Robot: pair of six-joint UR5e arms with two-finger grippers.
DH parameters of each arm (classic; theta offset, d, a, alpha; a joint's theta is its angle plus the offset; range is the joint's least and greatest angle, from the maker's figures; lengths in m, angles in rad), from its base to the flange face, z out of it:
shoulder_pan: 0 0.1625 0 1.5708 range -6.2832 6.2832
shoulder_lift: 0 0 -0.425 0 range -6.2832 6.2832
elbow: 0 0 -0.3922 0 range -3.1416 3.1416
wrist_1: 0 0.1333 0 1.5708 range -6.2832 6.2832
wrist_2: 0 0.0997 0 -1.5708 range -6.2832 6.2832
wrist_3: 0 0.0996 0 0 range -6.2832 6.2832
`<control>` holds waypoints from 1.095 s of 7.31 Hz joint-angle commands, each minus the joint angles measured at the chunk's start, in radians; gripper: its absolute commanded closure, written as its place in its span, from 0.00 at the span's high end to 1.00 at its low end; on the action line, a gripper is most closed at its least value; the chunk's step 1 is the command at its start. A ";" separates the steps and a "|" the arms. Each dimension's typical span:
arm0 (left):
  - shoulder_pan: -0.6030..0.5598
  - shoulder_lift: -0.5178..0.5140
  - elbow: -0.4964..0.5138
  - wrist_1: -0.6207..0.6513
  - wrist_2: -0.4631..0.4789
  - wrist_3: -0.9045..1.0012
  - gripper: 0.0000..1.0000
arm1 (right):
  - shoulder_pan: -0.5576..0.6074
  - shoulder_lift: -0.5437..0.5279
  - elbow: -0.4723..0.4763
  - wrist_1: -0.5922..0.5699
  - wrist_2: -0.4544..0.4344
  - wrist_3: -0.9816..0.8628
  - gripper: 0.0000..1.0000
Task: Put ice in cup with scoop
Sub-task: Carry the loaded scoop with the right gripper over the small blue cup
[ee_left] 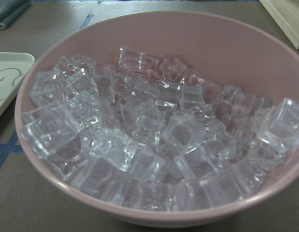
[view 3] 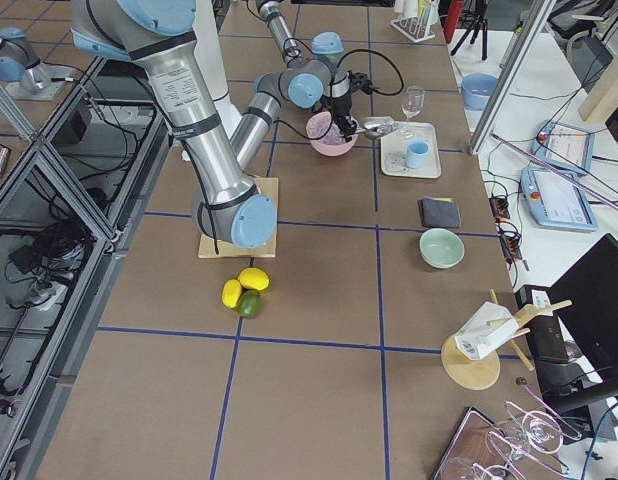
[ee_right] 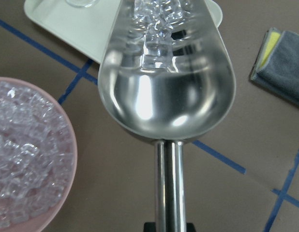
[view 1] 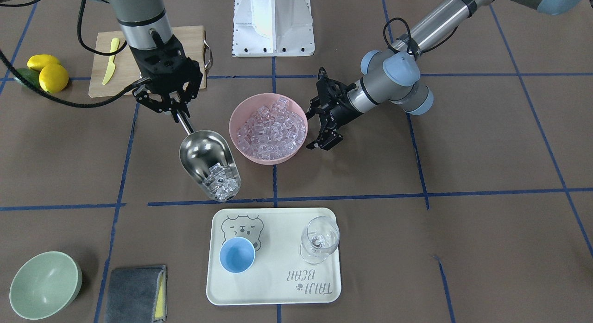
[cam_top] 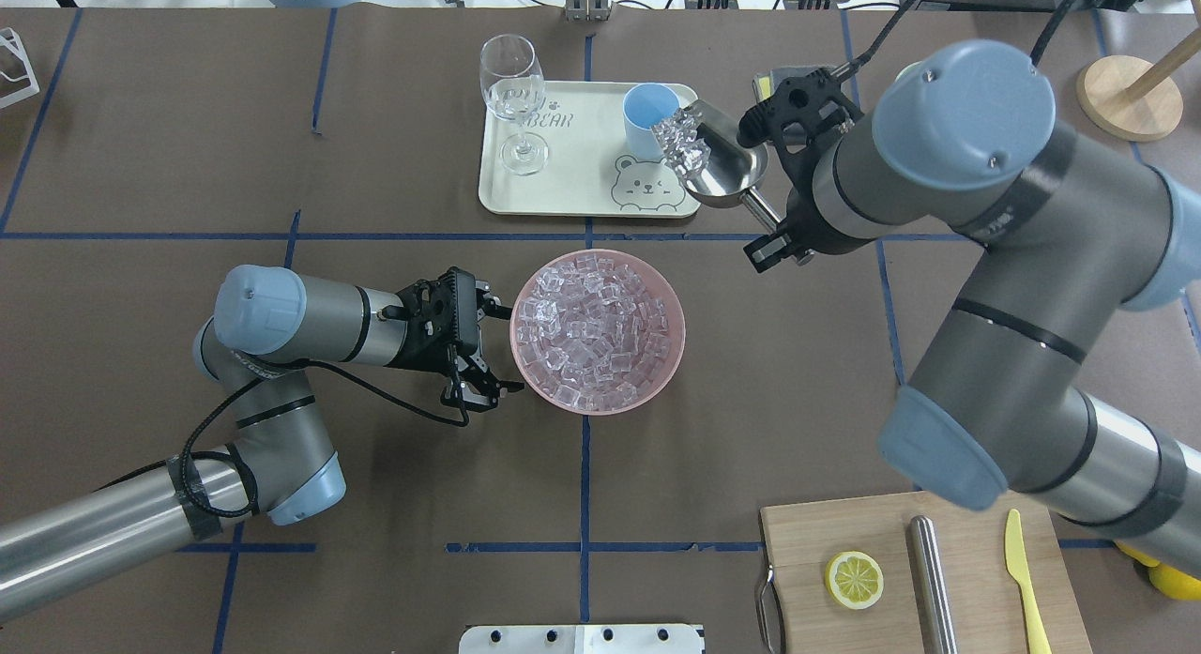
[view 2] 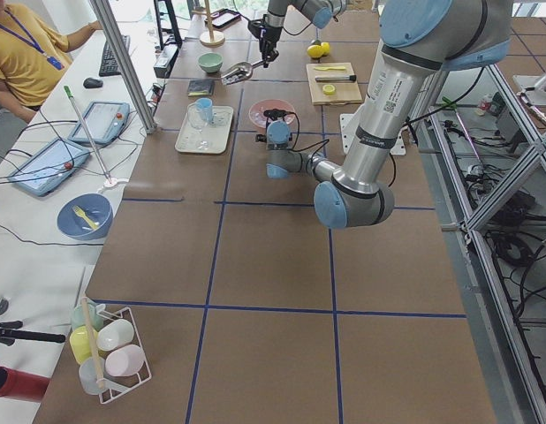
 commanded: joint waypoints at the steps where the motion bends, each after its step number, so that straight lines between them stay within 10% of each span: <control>1: 0.000 0.000 -0.002 0.000 0.000 0.000 1.00 | 0.084 0.074 -0.144 -0.010 0.070 -0.060 0.00; 8: 0.000 -0.005 -0.004 0.000 0.000 0.000 1.00 | 0.098 0.222 -0.286 -0.213 0.127 -0.248 0.00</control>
